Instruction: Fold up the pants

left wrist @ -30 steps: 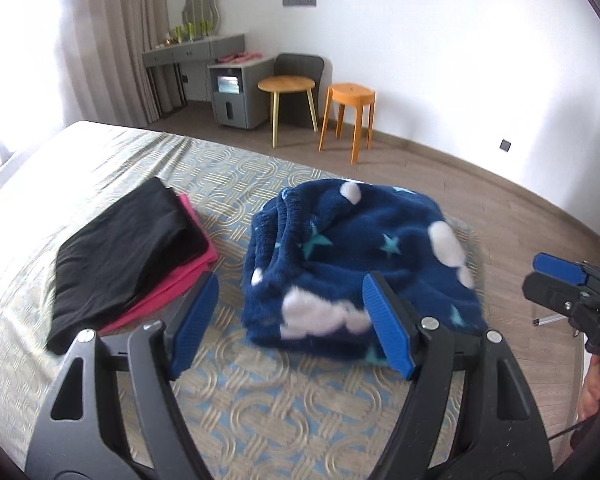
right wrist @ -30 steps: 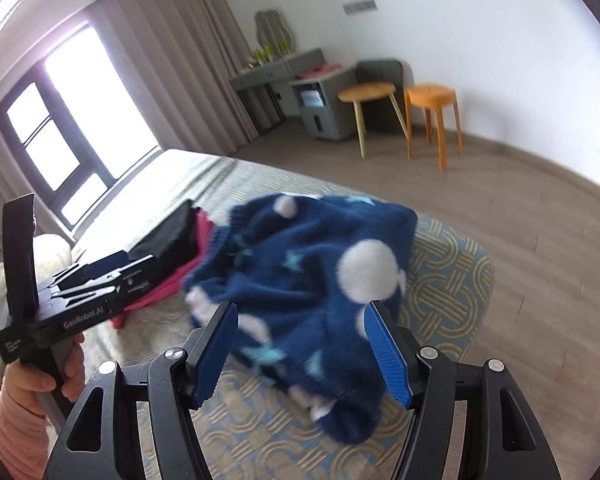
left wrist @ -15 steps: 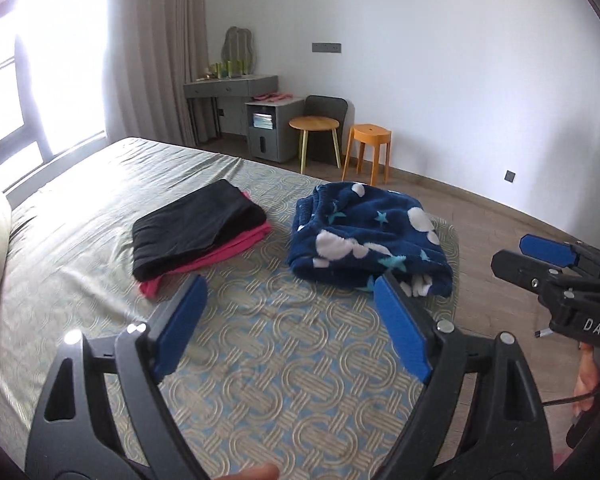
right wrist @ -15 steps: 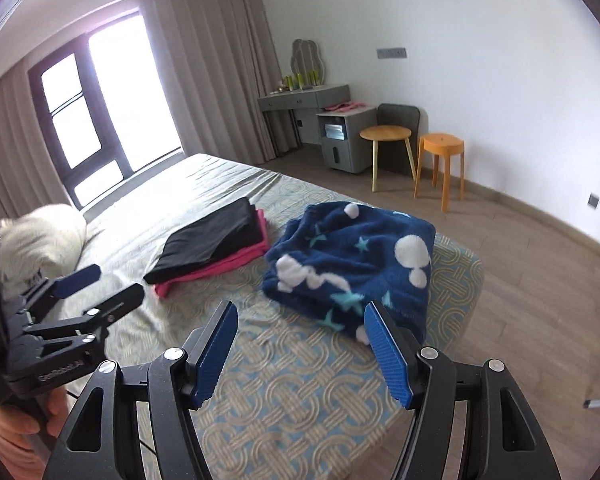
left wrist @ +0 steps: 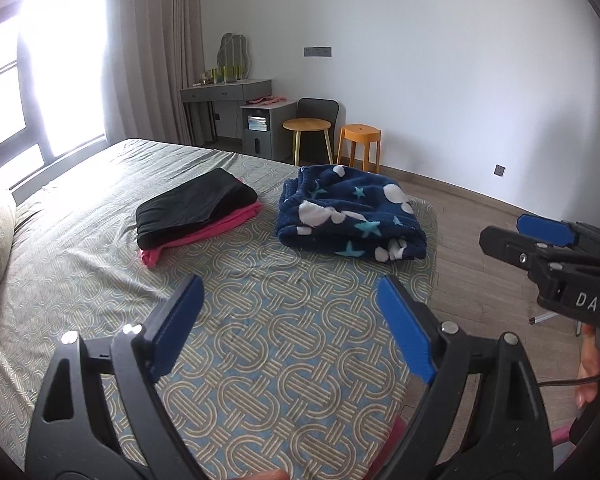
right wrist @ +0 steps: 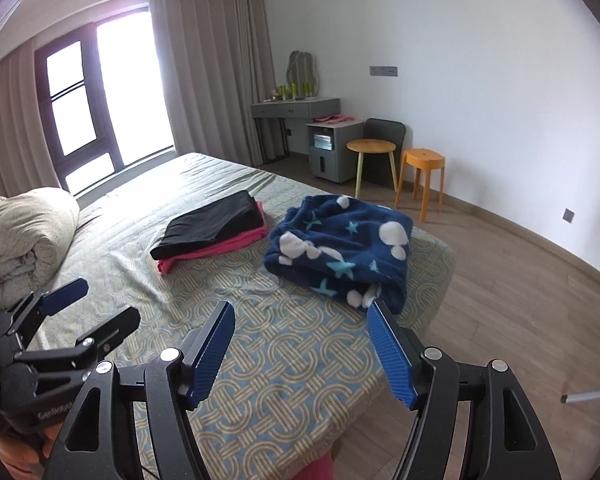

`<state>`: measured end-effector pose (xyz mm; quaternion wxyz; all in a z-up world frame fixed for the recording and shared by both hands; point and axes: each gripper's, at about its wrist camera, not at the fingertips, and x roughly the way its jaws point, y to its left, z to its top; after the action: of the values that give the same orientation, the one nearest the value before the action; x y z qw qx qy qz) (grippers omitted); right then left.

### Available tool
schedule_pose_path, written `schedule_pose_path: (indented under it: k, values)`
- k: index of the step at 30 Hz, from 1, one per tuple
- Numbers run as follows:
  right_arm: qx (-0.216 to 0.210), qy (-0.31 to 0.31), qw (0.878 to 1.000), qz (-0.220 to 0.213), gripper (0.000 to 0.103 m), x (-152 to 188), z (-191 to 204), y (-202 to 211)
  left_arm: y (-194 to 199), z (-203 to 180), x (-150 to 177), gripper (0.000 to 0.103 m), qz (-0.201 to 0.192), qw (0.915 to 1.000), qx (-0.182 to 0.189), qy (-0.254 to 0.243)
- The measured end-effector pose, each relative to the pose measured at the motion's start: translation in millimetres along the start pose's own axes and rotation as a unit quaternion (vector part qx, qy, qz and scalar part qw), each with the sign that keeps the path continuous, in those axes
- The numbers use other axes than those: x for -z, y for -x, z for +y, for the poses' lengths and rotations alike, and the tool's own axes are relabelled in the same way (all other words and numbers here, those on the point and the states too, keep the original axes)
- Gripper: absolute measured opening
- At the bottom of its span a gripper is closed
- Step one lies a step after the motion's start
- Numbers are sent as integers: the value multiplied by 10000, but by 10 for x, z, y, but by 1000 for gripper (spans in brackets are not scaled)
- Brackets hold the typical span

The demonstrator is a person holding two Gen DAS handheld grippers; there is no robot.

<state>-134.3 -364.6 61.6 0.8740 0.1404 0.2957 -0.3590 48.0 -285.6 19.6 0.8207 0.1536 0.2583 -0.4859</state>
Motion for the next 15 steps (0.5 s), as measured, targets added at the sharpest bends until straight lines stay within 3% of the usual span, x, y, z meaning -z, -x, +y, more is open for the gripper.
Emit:
schedule_pose_path:
  k: [15]
  values:
    - [-82, 44, 9999, 127, 71, 92, -135, -42, -5, -111, 30, 89, 90, 9998, -156, 73]
